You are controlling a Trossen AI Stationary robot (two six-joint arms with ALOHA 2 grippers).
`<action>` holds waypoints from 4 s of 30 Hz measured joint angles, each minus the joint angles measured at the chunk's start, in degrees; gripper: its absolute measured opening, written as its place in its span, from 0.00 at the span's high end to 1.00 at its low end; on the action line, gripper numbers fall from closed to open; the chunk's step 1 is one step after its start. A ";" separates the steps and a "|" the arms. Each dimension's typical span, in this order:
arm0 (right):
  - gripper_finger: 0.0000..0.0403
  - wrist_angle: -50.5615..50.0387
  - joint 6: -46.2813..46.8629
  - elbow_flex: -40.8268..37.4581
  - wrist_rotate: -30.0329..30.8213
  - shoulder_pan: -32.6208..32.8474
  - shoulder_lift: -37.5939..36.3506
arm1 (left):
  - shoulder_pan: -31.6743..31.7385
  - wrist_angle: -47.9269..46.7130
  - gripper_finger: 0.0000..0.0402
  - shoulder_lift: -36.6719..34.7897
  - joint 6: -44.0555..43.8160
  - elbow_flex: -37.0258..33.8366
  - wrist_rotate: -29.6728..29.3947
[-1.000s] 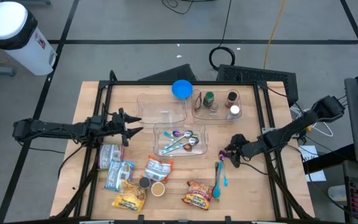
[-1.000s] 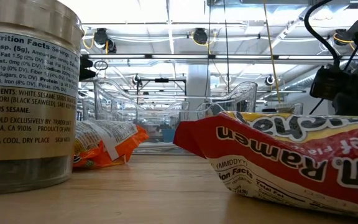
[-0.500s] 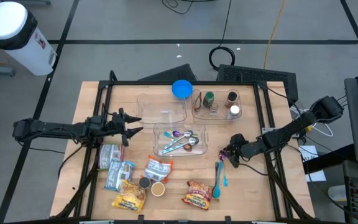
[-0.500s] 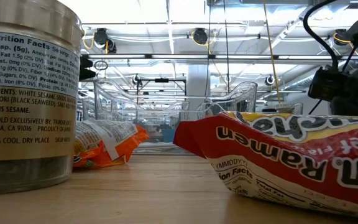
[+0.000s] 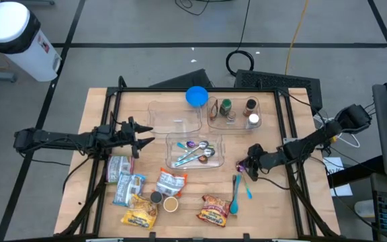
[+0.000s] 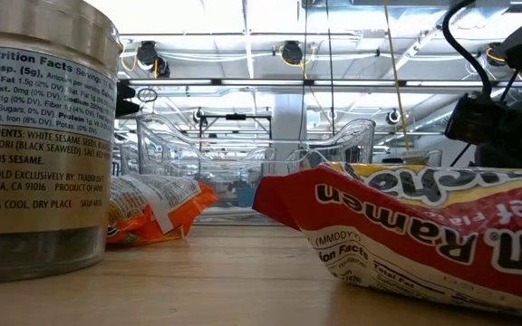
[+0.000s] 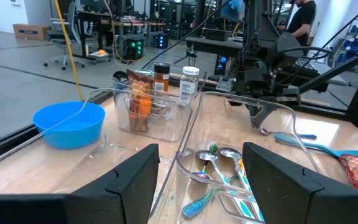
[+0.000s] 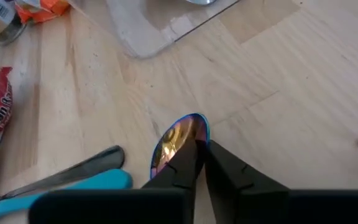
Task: Pick & Place Food Item
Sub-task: Put the green spoon into the bottom transparent bin, then put the blue spoon into the bottom transparent bin
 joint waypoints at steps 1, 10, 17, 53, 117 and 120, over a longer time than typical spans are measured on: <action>0.98 0.02 -0.29 0.00 0.00 -0.27 -0.02 | 0.00 0.00 0.40 -0.01 0.00 -0.01 0.00; 0.99 7.15 -7.94 -0.11 0.07 -0.78 -1.31 | 0.00 0.00 0.40 0.00 0.00 0.00 0.02; 1.00 14.09 -14.42 -0.11 0.64 -0.78 -3.81 | 0.00 0.00 0.40 -0.02 0.00 -0.02 0.00; 1.00 19.85 -18.74 -0.11 0.83 -0.67 -5.14 | -0.02 0.00 0.40 -0.02 0.00 -0.02 0.00; 0.72 29.15 -55.96 30.56 -12.63 -18.79 27.89 | -0.02 0.00 0.40 -0.01 0.00 -0.01 0.00; 0.60 29.15 -55.92 30.50 -12.45 -18.23 26.89 | -0.02 0.00 0.40 -0.02 -0.01 -0.02 0.00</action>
